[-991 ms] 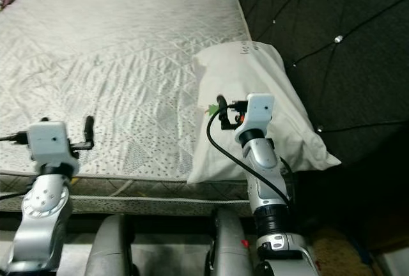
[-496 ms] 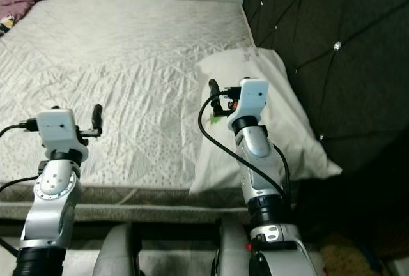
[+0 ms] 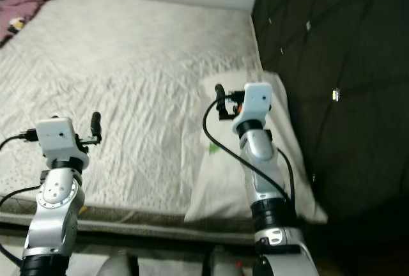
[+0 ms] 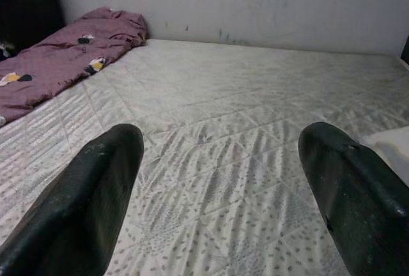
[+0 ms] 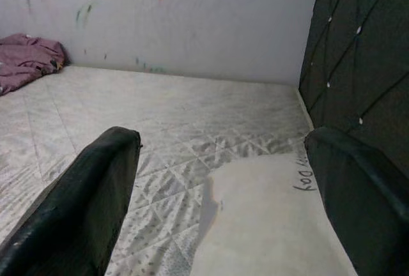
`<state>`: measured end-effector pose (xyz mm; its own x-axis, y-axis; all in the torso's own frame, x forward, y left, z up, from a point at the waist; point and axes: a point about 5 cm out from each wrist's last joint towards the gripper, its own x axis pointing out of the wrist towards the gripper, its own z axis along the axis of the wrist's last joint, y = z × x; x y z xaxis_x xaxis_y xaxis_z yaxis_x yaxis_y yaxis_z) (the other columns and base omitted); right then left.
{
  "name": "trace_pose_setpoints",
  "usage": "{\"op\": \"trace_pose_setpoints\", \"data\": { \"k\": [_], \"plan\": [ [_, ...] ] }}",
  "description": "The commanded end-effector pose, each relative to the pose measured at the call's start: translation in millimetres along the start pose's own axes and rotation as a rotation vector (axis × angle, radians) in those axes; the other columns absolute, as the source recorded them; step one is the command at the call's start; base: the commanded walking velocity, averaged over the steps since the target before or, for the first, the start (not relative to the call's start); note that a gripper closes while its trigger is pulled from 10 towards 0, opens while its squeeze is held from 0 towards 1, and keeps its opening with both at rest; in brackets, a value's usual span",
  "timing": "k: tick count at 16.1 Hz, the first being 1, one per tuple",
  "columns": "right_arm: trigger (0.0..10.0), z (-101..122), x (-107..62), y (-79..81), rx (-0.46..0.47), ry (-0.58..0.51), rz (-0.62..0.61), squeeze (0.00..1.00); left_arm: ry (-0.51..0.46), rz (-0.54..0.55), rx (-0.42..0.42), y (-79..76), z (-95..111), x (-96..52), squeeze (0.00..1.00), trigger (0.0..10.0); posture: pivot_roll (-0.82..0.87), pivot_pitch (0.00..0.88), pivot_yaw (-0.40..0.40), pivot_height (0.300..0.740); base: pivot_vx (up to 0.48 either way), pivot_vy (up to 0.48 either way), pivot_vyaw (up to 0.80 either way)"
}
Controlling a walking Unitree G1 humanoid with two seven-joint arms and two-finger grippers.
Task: Clean up the room
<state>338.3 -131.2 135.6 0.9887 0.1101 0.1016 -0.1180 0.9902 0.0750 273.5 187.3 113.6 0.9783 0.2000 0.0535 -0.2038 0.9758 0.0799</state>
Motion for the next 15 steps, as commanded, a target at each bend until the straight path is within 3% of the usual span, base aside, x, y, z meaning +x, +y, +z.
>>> {"op": "trace_pose_setpoints", "data": {
  "k": [1, 4, 8, 11, 15],
  "plan": [
    [10.0, -14, -4.5, -3.6, 0.022, 0.055, -0.034, 0.00, 0.018, -0.023, 0.005, -2.1, -5, 1.7, 0.00, 10.0, 0.01, 0.000, -0.075, 0.740, 0.000, 0.000, 0.00],
    [10.0, -11, -4.5, 5.6, 0.014, 0.023, -0.015, 0.00, 0.008, -0.060, 0.060, -3.8, -3, 3.9, 0.00, 10.0, 0.01, 0.000, -0.041, 0.740, 0.000, 0.000, 0.00],
    [10.0, -11, -2.3, 11.0, -0.010, 0.021, 0.029, 0.00, 0.038, -0.054, 0.035, -2.1, -9, -1.8, 0.00, 10.0, 0.01, 0.000, -0.038, 0.740, 0.000, 0.000, 0.00],
    [10.0, -14, -0.1, 9.3, 0.011, 0.053, 0.021, 0.00, 0.074, 0.008, 0.019, 5.8, -13, 0.5, 0.00, 10.0, 0.01, 0.000, -0.046, 0.740, 0.000, 0.434, -0.40],
    [10.0, -14, -1.2, 4.1, -0.002, 0.054, 0.005, 0.00, 0.040, -0.015, 0.009, 4.1, -6, 3.5, 0.00, 10.0, 0.00, 0.000, -0.042, 0.740, 0.000, 0.480, -0.73]
  ]
}}
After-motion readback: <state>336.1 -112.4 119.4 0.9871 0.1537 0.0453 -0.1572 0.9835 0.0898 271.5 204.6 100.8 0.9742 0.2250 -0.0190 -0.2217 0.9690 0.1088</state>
